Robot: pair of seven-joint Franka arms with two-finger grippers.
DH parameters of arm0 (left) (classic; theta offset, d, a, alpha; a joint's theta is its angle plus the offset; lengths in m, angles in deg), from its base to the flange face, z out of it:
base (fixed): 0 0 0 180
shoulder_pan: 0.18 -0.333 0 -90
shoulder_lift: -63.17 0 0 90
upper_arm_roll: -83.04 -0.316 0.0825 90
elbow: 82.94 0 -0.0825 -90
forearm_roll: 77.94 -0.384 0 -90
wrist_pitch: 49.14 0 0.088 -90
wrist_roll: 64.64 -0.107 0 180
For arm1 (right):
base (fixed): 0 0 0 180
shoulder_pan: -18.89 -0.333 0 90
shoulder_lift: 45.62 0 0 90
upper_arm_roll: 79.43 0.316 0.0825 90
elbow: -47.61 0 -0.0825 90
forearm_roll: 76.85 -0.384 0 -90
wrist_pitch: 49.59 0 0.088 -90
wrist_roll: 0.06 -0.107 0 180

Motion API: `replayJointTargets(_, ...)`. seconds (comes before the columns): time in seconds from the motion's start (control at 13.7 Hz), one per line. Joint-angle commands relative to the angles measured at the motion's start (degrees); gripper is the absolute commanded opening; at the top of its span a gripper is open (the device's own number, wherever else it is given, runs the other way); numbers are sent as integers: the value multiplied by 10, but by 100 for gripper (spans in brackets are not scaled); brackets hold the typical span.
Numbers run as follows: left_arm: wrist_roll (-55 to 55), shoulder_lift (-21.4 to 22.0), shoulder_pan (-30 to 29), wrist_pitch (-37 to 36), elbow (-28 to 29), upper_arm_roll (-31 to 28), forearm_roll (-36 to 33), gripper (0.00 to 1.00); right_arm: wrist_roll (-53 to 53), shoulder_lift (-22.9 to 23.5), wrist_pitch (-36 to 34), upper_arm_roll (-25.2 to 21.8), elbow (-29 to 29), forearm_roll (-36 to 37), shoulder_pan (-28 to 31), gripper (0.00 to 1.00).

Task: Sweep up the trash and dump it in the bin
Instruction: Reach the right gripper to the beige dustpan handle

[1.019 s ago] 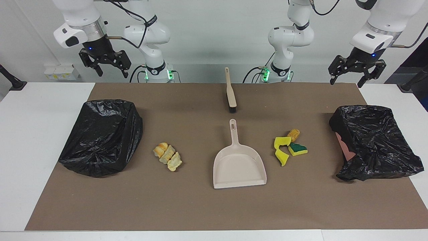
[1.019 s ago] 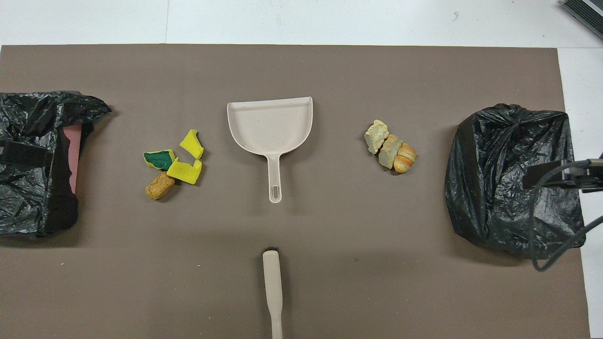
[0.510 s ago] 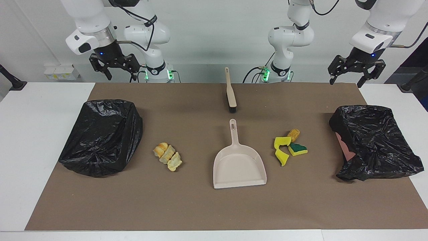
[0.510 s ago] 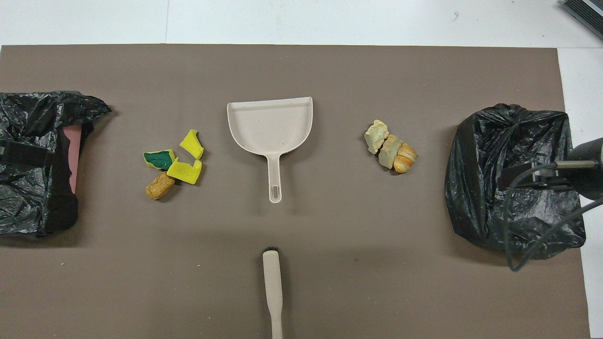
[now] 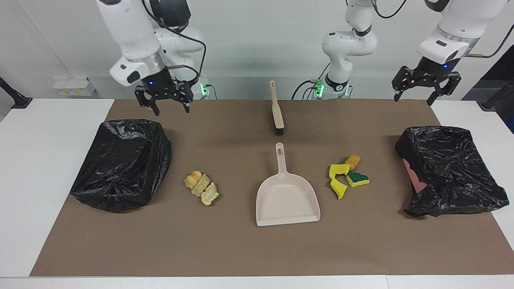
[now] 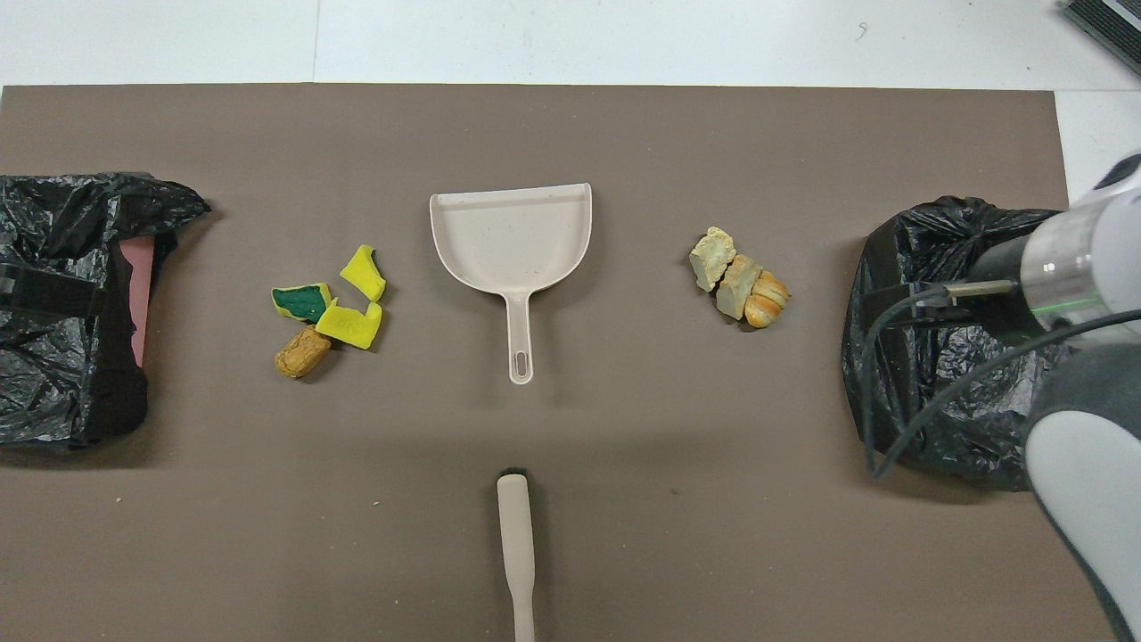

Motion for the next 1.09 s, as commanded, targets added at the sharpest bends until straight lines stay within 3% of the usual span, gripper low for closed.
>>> replayJointTargets(0.0,12,31,19,4,43,3,-7,100,-21,34,42,1,1,-12,-24,100)
replayJointTargets(0.44,36,115,75,7,159,4,-6,100,-88,125,155,2,2,-12,-95,100)
replayJointTargets(0.73,39,183,108,10,241,5,-5,100,-90,161,172,3,3,-14,-125,100)
replayJointTargets(1.02,79,228,144,15,301,5,-1,100,-148,219,180,4,63,-15,-153,100)
